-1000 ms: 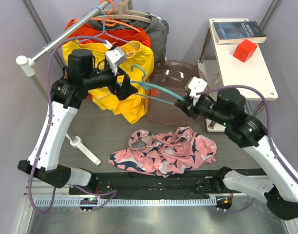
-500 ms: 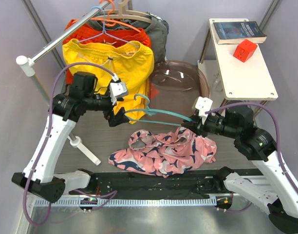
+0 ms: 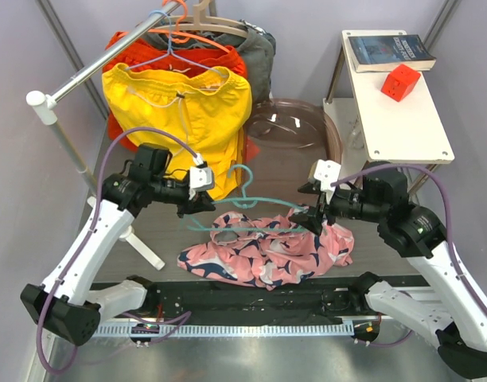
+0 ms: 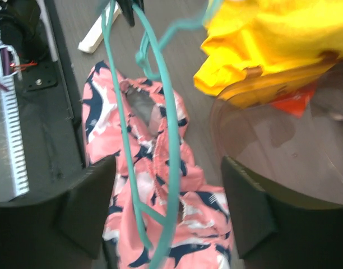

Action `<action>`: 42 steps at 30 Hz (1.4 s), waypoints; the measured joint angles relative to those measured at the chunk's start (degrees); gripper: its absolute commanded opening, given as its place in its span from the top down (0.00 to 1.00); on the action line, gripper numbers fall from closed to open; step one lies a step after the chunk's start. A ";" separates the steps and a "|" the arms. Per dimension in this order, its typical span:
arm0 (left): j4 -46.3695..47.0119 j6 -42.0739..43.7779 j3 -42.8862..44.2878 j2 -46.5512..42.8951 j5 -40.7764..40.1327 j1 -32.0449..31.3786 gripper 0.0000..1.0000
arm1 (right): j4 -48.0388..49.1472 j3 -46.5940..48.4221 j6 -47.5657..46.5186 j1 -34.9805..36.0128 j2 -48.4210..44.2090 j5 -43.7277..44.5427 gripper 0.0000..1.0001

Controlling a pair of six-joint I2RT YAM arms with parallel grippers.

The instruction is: Place the shorts on the hanger

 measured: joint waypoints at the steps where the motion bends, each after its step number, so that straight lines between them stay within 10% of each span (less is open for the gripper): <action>1: -0.33 1.01 0.04 -0.15 -0.61 -0.17 0.98 | -0.22 0.24 0.31 0.00 0.81 0.02 0.00; 22: 10.34 4.11 -8.44 -8.00 -15.47 -4.00 1.00 | -13.62 34.03 16.06 -0.02 39.52 -13.84 0.00; 25: 11.80 4.57 -8.44 -8.02 -16.04 -5.22 1.00 | -14.51 34.91 16.61 -0.02 43.19 -16.94 0.13; 32: 12.92 3.80 -8.35 -7.32 -17.57 -7.76 0.99 | -17.29 39.26 13.05 -0.02 49.57 -20.09 0.99; 40: 10.25 -4.52 -3.52 -2.49 -20.61 -8.11 0.09 | -24.15 41.07 3.02 -0.48 50.42 -19.02 0.99; 42: 8.39 -8.41 -0.13 -0.22 -23.21 -8.11 0.01 | -25.42 41.07 1.57 -1.53 50.34 -18.95 0.99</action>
